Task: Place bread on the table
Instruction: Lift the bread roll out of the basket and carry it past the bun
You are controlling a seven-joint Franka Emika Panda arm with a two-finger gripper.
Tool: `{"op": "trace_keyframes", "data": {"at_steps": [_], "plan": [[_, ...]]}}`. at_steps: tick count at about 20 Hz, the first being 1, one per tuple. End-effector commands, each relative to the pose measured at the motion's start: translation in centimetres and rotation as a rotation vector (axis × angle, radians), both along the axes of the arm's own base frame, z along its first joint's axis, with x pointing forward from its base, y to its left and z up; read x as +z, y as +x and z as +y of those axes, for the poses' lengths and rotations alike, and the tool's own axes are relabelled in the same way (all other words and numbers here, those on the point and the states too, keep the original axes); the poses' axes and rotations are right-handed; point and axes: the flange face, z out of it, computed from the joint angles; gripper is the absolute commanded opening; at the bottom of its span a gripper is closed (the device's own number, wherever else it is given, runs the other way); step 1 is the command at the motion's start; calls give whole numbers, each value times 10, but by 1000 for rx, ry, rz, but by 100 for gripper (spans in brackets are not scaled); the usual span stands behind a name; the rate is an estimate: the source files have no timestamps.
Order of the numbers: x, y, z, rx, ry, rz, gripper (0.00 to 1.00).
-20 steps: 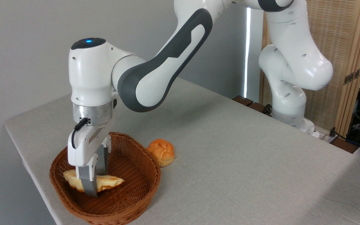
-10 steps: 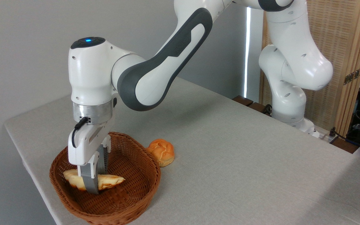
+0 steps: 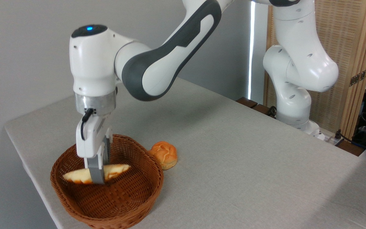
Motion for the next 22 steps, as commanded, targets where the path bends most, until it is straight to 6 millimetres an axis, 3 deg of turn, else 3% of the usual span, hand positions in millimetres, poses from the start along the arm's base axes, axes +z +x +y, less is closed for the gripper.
{"op": "trace_keyframes", "data": {"at_steps": [1, 4, 6, 9, 13, 17, 22], "plan": [[45, -16, 25, 90, -67, 13, 48], [77, -32, 45, 145, -124, 34, 48], [101, -48, 79, 193, -146, 69, 48], [127, -77, 107, 227, -170, 146, 48], [142, -103, 120, 277, -176, 197, 48], [133, -143, 143, 402, -213, 267, 48], [88, -190, 135, 403, -224, 367, 48]]}}
